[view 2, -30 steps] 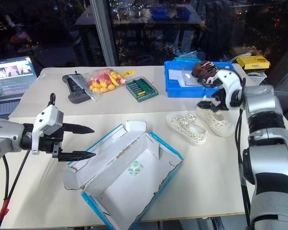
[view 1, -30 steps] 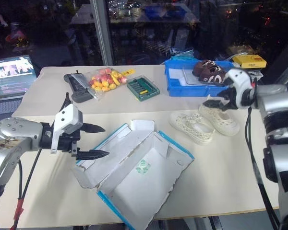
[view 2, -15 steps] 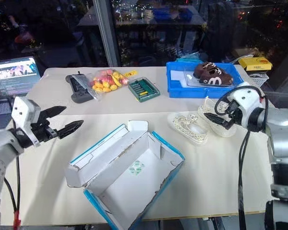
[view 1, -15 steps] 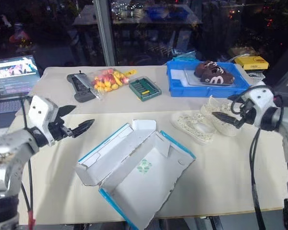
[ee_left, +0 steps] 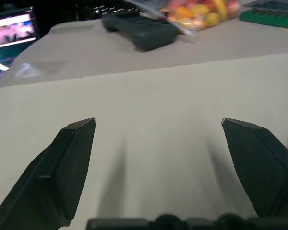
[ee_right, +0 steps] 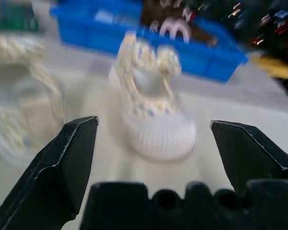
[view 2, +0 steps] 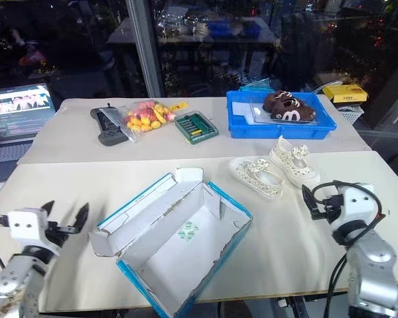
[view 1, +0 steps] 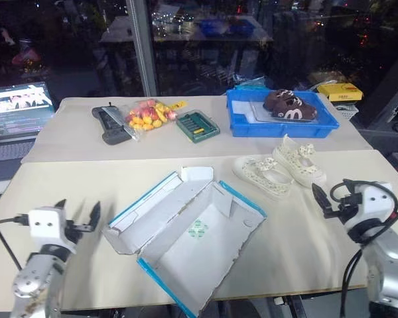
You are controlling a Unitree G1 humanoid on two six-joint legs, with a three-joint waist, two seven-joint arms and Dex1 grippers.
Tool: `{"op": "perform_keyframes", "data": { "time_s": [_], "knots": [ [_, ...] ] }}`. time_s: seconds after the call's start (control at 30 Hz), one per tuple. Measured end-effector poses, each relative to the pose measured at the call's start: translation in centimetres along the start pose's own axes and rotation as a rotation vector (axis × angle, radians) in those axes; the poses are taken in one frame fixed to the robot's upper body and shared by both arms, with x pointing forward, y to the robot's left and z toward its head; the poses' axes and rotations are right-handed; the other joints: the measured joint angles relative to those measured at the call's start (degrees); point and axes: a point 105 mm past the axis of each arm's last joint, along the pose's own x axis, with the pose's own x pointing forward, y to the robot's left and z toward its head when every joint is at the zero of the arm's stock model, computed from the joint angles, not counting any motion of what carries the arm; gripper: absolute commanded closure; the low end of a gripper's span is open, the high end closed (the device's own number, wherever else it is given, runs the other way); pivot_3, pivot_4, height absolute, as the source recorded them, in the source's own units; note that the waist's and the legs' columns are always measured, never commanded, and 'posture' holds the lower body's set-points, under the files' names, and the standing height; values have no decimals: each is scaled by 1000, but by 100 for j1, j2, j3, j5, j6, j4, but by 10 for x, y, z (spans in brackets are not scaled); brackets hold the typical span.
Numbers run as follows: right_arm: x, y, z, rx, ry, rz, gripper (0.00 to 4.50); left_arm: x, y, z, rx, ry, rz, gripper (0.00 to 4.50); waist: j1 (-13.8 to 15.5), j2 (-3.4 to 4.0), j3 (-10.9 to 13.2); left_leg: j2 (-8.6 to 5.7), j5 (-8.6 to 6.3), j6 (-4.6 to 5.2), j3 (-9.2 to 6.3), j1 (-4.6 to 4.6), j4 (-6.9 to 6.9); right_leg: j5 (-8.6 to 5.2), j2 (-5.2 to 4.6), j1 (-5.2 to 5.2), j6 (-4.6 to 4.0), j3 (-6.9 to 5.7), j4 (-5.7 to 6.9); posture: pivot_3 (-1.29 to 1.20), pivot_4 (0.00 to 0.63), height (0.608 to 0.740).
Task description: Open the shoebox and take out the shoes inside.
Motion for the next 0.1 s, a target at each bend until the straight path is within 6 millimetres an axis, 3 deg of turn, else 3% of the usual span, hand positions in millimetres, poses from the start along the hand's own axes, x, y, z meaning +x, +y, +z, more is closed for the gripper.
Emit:
{"op": "perform_keyframes", "data": {
  "time_s": [0.1],
  "knots": [
    [-5,25,-27,55,80,11,59,-5,-10,-15,22,31,0,0,20,17,-10,-7,0,0,6,-14,-1,-2,-5,-12,5,11,-3,0,150,740]
  ]
}}
